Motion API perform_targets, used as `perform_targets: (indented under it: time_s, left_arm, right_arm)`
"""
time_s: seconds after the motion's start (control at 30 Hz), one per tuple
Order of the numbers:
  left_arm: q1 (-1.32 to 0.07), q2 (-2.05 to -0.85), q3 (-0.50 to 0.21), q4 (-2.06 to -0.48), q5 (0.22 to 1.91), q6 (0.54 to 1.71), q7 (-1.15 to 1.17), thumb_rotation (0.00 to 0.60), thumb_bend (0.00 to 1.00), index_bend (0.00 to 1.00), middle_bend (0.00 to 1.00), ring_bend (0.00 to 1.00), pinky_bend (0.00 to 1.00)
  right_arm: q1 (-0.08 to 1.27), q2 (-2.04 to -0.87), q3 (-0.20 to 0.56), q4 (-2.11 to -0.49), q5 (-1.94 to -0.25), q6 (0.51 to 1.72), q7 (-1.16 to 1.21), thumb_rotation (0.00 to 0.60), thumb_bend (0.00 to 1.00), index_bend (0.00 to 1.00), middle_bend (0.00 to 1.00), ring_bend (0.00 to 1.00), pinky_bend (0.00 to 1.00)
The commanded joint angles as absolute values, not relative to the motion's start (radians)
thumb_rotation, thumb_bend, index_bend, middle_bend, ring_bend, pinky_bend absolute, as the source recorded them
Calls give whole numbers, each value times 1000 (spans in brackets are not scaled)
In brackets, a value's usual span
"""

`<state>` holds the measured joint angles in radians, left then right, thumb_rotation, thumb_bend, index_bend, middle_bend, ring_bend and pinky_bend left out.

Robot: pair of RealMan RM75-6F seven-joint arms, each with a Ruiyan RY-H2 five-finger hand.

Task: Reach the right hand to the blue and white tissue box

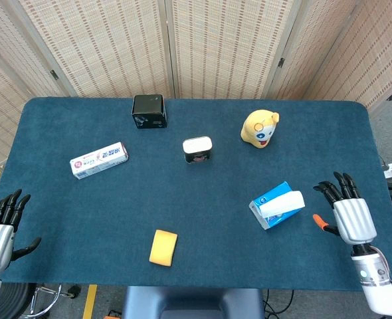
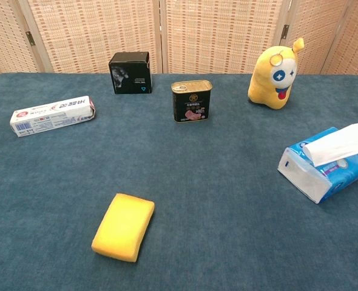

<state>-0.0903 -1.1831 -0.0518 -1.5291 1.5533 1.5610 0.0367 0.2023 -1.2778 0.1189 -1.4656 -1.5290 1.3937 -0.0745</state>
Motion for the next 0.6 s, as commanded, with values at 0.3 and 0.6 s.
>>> perform_targets:
  time_s: [0.3, 0.6]
  left_arm:
    - [-94, -1182, -52, -1525, 1552, 1554, 23, 600, 237, 0, 0, 0, 134]
    - [-94, -1183, -51, -1523, 1554, 1554, 21, 600, 236, 0, 0, 0, 134]
  right_arm:
    - [316, -1385, 153, -1424, -1437, 1242, -181, 600, 171, 368, 312, 0, 21]
    - [342, -1411, 144, -1425, -1363, 1172, -251, 600, 173, 411, 331, 0, 21]
